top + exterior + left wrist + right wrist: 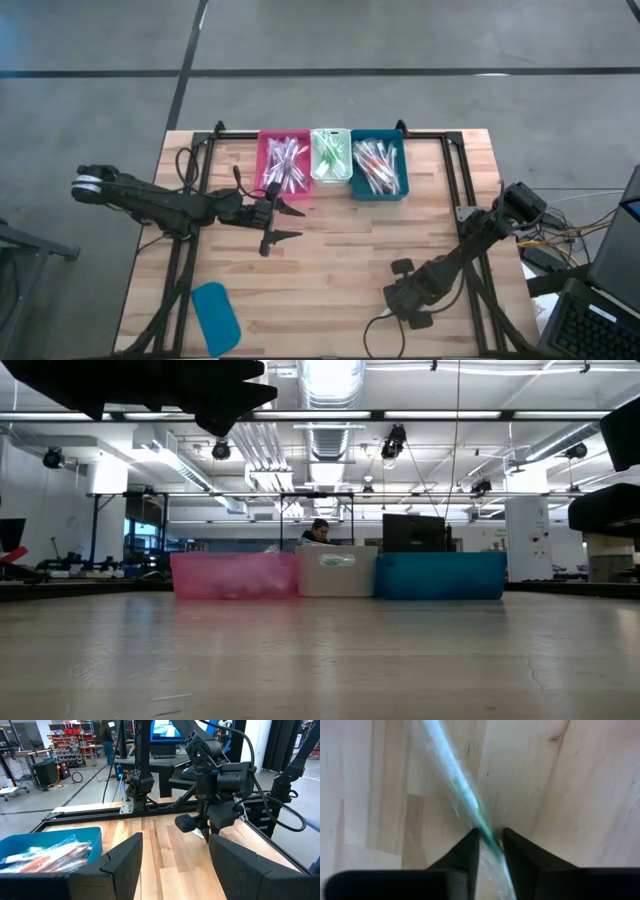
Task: Pick & Place Toothbrushes
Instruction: Put the green toothbrush into the white bin
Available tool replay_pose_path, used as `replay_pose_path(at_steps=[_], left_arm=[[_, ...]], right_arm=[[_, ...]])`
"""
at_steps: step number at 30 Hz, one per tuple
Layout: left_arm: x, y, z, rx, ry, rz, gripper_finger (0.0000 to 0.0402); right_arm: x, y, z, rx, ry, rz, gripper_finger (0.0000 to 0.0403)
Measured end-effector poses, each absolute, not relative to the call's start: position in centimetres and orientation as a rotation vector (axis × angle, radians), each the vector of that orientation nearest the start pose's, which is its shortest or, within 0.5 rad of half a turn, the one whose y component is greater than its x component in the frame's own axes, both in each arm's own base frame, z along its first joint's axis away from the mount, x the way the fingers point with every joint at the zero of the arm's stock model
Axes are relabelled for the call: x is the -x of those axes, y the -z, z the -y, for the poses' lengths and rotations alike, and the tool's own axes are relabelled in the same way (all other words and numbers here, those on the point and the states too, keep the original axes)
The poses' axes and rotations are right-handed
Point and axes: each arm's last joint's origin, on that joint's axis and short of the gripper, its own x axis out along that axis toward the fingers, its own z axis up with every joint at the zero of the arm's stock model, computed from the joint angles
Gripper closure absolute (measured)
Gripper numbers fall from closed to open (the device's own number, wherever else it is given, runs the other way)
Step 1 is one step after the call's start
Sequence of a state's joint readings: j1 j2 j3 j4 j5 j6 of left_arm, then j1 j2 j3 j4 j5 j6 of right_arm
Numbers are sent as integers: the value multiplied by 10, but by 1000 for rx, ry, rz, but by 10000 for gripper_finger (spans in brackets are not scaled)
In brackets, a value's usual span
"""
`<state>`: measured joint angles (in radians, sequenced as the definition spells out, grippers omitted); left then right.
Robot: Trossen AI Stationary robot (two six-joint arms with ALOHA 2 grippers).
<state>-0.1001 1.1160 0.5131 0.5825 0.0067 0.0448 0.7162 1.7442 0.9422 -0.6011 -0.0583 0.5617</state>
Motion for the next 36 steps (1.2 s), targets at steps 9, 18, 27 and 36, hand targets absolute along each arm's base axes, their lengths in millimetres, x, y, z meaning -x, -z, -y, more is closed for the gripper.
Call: replay_pose_path(at_steps=[9, 18, 27, 36], left_arm=[[-233, -241, 24, -47, 108, -42, 170], [-233, -240, 23, -47, 108, -49, 170], [-233, -239, 23, -47, 108, -52, 170], [-232, -241, 22, 21, 73, -45, 170]], right_arm=[[-227, -135, -189, 178, -396, -1419, 386], [-248, -148, -161, 371, -395, -1432, 390], [-281, -190, -120, 899, -286, -1404, 390], [-314, -219, -58, 1286, -211, -1440, 390]])
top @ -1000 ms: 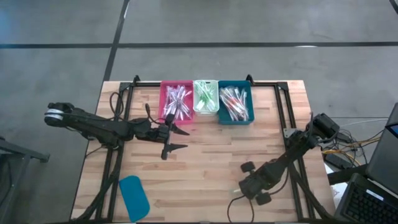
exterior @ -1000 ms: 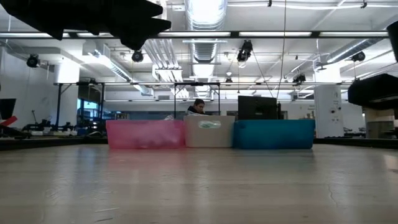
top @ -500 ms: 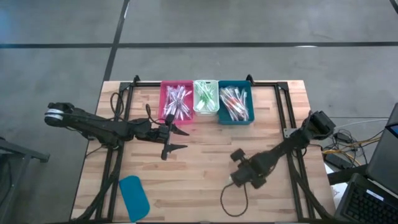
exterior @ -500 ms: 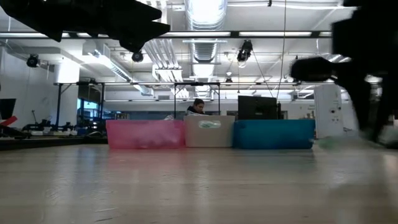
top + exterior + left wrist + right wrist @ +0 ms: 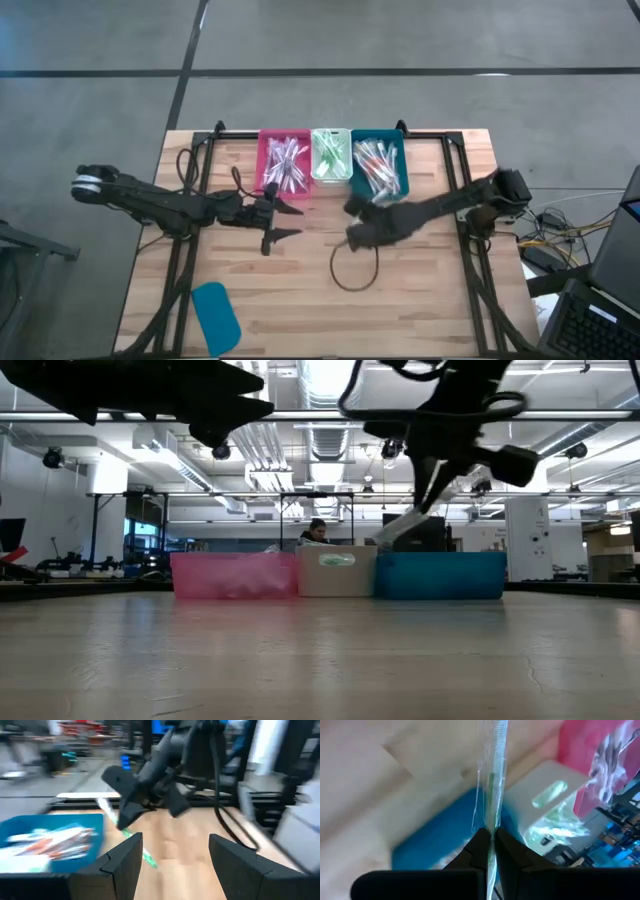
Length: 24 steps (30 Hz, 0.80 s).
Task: Pick & Place Toothbrushes
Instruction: Put the green toothbrush into the white bin
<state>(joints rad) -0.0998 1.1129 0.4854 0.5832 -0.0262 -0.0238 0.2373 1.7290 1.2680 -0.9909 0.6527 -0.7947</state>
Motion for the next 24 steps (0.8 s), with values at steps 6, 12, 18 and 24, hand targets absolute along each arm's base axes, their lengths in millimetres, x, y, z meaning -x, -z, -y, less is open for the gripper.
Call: replay_pose_path(at_steps=[6, 12, 18, 24], left_arm=[[-228, -240, 10, 11, -209, -83, 170], [-215, -239, -11, -9, -251, -187, 170], [-199, -250, -25, -36, -195, -167, 171], [-185, -256, -27, -110, -202, -186, 171]], right_arm=[[-327, -234, -8, 1313, -217, -1500, 390], [-337, -253, 34, 1360, -216, -1504, 390], [-345, -274, 68, 1406, -232, -1433, 390], [-349, -291, 98, 1399, -270, -1306, 390]])
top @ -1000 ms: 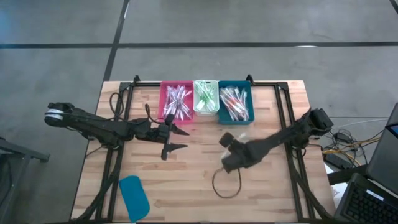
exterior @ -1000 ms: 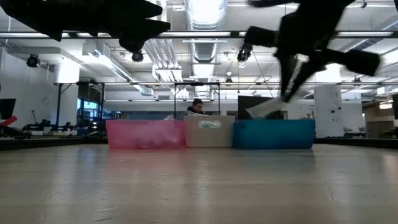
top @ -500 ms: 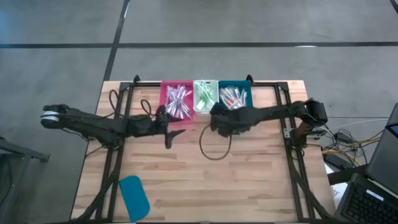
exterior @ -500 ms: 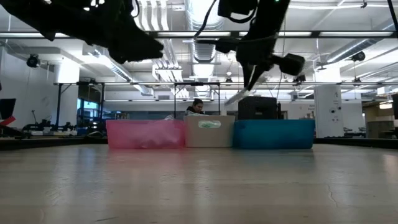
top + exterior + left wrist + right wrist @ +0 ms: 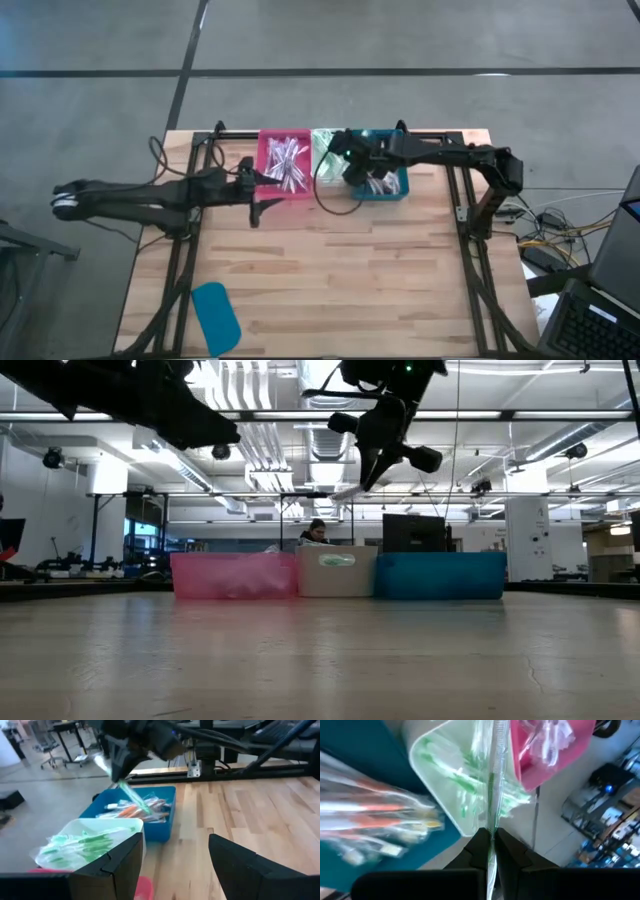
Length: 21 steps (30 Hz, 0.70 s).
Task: Pick & Place Toothbrushes
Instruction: Put the green toothbrush into the white bin
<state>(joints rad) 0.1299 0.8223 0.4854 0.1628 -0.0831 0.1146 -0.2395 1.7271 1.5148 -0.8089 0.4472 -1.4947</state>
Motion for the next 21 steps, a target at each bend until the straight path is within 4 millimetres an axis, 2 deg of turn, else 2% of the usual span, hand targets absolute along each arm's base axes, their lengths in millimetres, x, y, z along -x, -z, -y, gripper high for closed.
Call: replay_pose_path(at_steps=[4, 9, 21], left_arm=[[-170, -259, -25, -140, -197, -207, 171], [-151, -264, -22, -123, -182, -206, 171], [-117, -251, -17, -61, -191, -123, 171]], right_arm=[[-349, -295, 116, 1385, -319, -1213, 390], [-348, -289, 142, 1396, -337, -1199, 390], [-362, -253, 187, 1391, -402, -1119, 390]])
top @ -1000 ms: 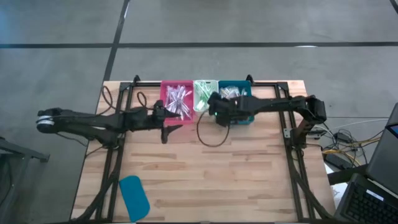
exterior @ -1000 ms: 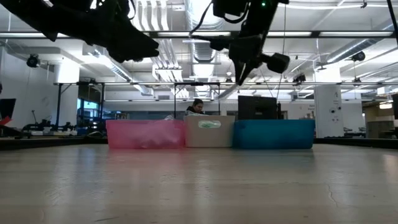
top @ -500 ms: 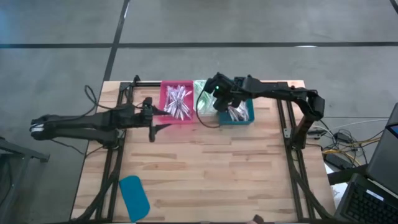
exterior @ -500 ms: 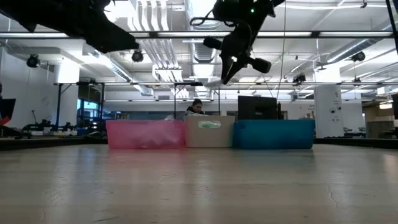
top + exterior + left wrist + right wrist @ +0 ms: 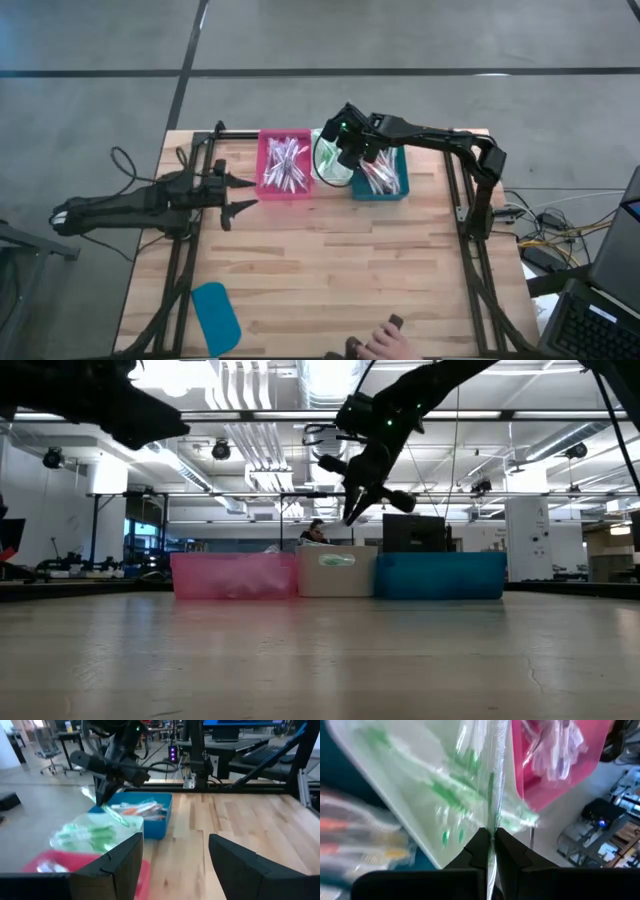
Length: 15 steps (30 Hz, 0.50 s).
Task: Pick & Place Toothbrushes
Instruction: Put the green toothbrush into the white bin
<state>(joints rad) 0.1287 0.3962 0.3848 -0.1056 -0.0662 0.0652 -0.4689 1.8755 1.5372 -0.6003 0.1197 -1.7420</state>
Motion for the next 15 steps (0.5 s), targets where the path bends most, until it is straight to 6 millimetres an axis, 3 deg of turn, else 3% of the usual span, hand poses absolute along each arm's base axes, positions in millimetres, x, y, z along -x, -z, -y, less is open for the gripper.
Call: replay_pose_path(at_steps=[5, 15], left_arm=[[-109, -233, -16, 18, -194, -140, 171], [-88, -225, -13, 102, -189, -125, 171]], right_arm=[[-363, -242, 198, 1345, -419, -1085, 390], [-369, -221, 210, 1239, -438, -1045, 387]])
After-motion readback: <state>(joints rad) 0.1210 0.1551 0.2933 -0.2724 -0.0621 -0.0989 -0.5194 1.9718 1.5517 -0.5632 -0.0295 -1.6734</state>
